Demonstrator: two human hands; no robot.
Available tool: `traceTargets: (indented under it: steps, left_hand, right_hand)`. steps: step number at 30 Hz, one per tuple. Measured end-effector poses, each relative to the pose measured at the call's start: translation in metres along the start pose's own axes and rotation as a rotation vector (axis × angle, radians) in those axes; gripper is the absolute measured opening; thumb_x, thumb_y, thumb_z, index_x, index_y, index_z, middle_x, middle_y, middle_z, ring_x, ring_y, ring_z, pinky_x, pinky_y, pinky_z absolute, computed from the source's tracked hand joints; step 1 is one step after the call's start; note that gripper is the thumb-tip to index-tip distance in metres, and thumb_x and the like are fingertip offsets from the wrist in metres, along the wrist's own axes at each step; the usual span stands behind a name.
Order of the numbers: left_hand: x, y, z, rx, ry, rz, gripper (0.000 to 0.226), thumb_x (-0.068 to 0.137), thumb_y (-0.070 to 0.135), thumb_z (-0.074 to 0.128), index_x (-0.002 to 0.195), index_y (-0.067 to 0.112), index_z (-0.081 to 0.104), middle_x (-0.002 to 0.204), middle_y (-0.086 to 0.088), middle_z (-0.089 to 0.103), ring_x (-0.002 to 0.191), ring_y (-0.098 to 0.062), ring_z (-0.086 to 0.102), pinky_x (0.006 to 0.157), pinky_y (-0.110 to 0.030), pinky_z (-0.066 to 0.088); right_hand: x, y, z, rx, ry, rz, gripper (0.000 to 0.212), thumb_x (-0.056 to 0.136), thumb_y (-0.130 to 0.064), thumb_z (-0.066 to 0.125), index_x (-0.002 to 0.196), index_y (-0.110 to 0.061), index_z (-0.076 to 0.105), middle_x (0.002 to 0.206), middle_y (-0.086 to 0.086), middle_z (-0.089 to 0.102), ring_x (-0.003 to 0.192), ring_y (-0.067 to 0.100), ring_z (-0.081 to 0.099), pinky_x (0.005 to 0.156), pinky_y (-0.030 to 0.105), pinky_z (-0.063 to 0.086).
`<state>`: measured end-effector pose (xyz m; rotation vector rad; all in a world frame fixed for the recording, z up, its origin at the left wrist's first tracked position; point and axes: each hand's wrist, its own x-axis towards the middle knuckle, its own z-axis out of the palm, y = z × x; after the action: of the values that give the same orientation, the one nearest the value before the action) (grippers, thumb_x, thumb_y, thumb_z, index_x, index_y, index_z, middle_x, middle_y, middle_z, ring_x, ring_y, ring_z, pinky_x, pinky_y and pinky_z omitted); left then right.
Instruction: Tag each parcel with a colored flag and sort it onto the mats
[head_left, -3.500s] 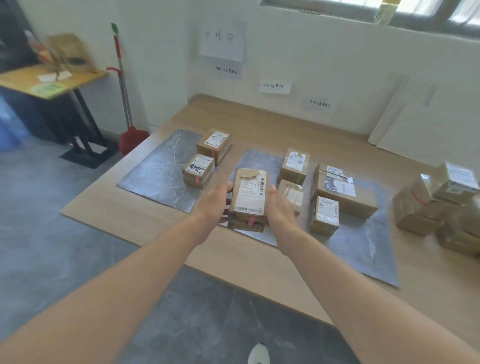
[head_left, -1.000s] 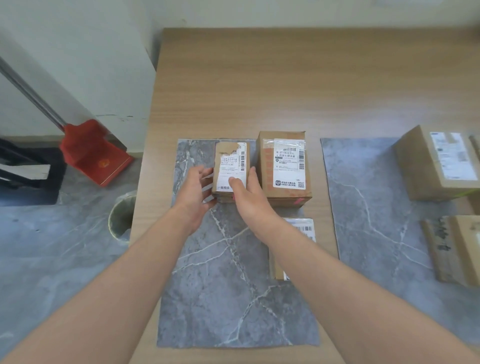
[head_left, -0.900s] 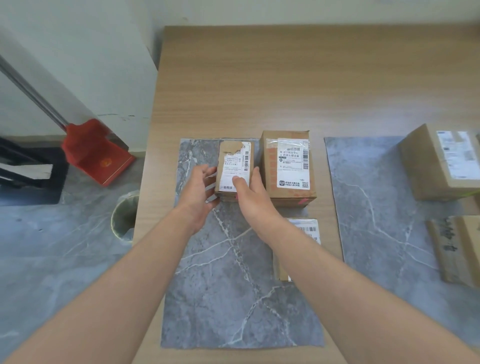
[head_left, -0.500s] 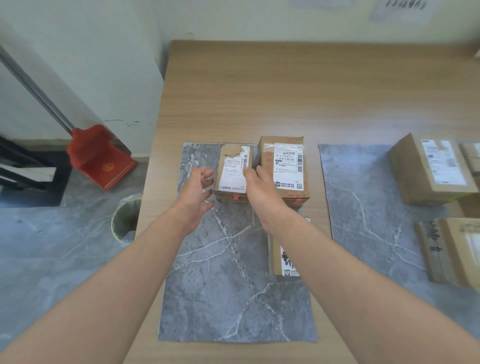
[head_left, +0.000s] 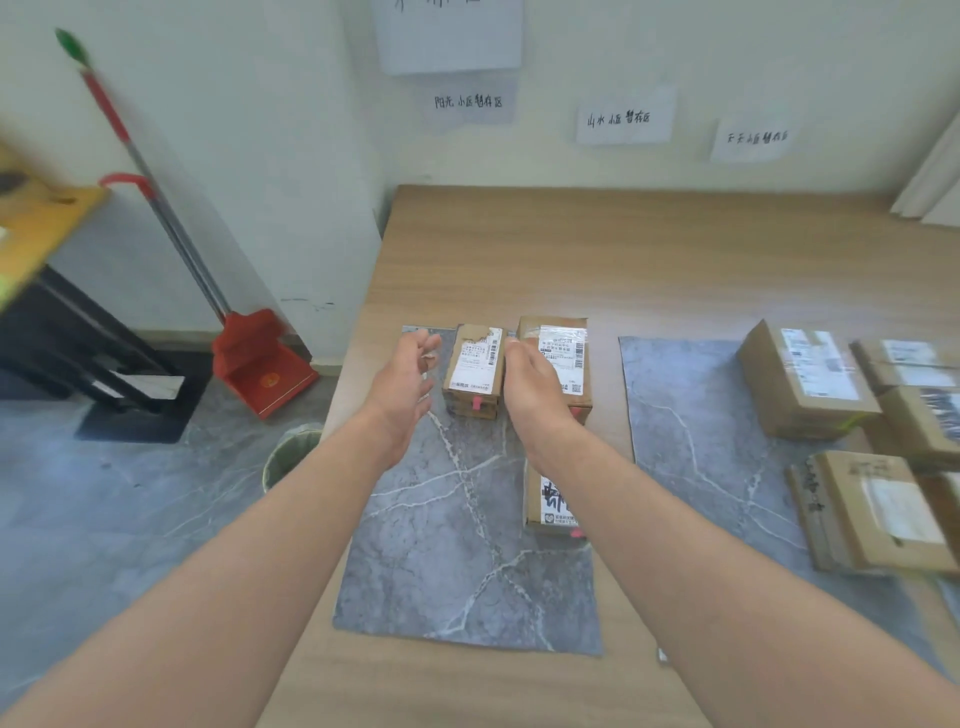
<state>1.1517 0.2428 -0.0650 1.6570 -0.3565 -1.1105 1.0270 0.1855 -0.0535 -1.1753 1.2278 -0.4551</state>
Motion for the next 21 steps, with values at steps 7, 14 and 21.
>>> traceTargets:
  steps: [7, 14, 21]
  left_hand:
    - [-0.073, 0.026, -0.014, 0.036, 0.003, 0.101, 0.045, 0.102, 0.051, 0.036, 0.136, 0.031, 0.059, 0.143, 0.001, 0.053, 0.134, -0.022, 0.047, 0.119, -0.042, 0.031]
    - [-0.144, 0.052, -0.018, 0.100, -0.118, 0.185, 0.045, 0.102, 0.052, 0.034, 0.134, 0.033, 0.059, 0.138, 0.000, 0.051, 0.131, -0.023, 0.046, 0.117, -0.044, 0.031]
    - [-0.208, 0.050, 0.011, 0.138, -0.285, 0.251, 0.046, 0.100, 0.052, 0.037, 0.132, 0.031, 0.062, 0.136, 0.000, 0.053, 0.122, -0.021, 0.051, 0.108, -0.038, 0.038]
  right_hand:
    - [-0.063, -0.023, 0.001, 0.060, 0.027, -0.089, 0.045, 0.109, -0.045, 0.034, 0.145, -0.023, 0.050, 0.121, -0.010, 0.047, 0.115, 0.011, 0.041, 0.101, 0.031, 0.032]
    - [-0.144, -0.035, -0.009, 0.156, 0.133, -0.162, 0.047, 0.108, -0.048, 0.035, 0.147, -0.025, 0.046, 0.122, -0.009, 0.050, 0.125, 0.019, 0.049, 0.112, 0.040, 0.039]
    - [-0.224, -0.017, -0.041, 0.200, 0.255, -0.242, 0.048, 0.108, -0.046, 0.038, 0.149, -0.021, 0.045, 0.146, 0.000, 0.049, 0.137, 0.020, 0.045, 0.119, 0.046, 0.035]
